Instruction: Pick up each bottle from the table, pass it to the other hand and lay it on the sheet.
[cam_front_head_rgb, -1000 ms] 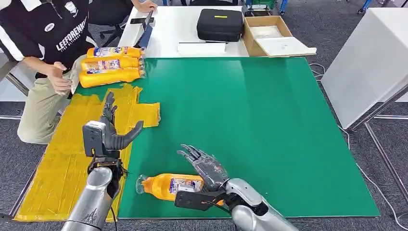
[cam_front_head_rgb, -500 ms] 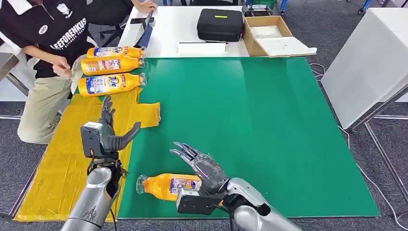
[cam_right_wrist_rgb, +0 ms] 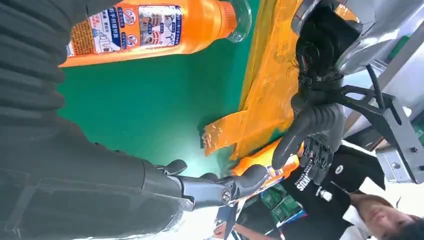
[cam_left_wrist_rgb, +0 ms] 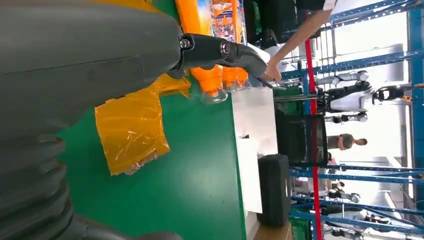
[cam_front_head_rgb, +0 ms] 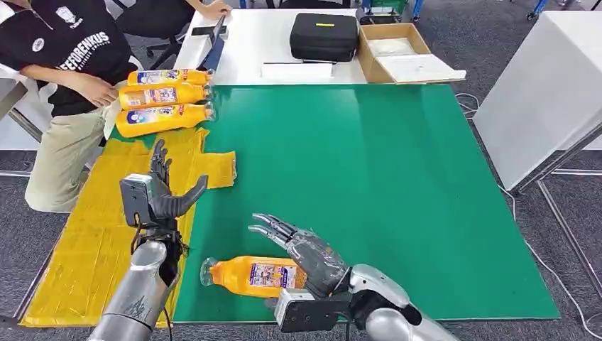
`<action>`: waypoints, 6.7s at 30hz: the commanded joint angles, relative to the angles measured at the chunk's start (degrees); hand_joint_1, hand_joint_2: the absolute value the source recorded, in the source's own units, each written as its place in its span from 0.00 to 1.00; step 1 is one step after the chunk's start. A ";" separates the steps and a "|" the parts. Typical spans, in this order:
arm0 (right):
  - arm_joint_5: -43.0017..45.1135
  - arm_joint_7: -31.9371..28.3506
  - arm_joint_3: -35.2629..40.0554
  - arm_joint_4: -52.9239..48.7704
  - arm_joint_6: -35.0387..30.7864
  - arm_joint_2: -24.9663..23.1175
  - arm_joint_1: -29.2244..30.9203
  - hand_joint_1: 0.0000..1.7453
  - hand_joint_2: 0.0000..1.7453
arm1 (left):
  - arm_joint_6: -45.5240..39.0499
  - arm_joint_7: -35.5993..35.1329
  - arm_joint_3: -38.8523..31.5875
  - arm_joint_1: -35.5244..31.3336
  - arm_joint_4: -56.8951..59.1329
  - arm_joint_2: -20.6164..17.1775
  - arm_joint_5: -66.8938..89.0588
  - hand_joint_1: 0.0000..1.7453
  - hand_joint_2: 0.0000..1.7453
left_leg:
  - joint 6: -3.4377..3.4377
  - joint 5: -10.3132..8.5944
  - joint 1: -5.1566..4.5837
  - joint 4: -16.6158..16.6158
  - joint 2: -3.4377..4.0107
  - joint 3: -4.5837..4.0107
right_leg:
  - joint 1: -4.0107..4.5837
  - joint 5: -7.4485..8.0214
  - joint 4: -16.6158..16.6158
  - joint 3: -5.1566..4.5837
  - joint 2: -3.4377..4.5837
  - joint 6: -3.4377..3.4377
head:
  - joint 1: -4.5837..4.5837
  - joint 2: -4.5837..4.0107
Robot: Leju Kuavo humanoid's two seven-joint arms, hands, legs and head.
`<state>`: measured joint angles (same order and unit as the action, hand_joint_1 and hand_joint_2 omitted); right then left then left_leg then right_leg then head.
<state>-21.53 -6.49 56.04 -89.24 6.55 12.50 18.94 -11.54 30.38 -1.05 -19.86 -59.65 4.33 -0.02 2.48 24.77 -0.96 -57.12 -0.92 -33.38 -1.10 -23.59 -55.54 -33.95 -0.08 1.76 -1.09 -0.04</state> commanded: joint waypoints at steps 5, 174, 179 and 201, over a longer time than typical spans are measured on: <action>1.45 3.70 2.32 6.98 1.42 2.87 -1.27 0.00 1.00 | -0.44 -0.06 -2.14 -2.33 5.23 0.17 -2.07 0.00 1.00 | -0.21 0.04 0.09 0.08 0.00 0.27 | 0.09 -0.02 0.17 0.33 -0.06 -0.11 | 0.00 0.00; -34.53 5.82 3.53 53.59 -7.79 -15.69 8.18 1.00 1.00 | 1.54 0.18 -4.60 7.50 -3.31 -2.13 -8.48 0.00 1.00 | -1.05 0.10 0.90 0.09 0.90 1.55 | 0.51 0.50 0.18 1.07 0.98 -1.14 | 0.00 0.00; -31.58 7.76 -0.94 46.60 -22.71 -13.26 8.07 1.00 1.00 | 0.81 0.61 -5.81 11.69 -7.30 -1.64 -8.57 0.00 1.00 | -1.06 0.10 0.90 0.14 0.84 1.49 | 0.46 0.44 0.21 1.09 0.91 -1.10 | 0.00 0.00; 2.36 -33.51 -29.25 49.16 -46.55 -25.39 5.00 1.00 1.00 | 17.18 -6.20 6.91 6.16 -5.42 -0.89 -12.37 0.00 1.00 | -0.98 -0.05 0.93 -0.01 0.53 0.06 | 0.36 0.44 0.05 -0.16 0.71 -0.99 | -0.04 0.00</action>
<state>-39.17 -25.79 29.85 -49.75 -37.62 -6.71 18.04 -8.41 29.77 -5.05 -6.96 -70.69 4.22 -4.90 1.62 24.76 -0.02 -57.13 -0.19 -33.35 -0.74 -23.10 -55.46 -34.23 0.86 0.86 -1.14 -0.04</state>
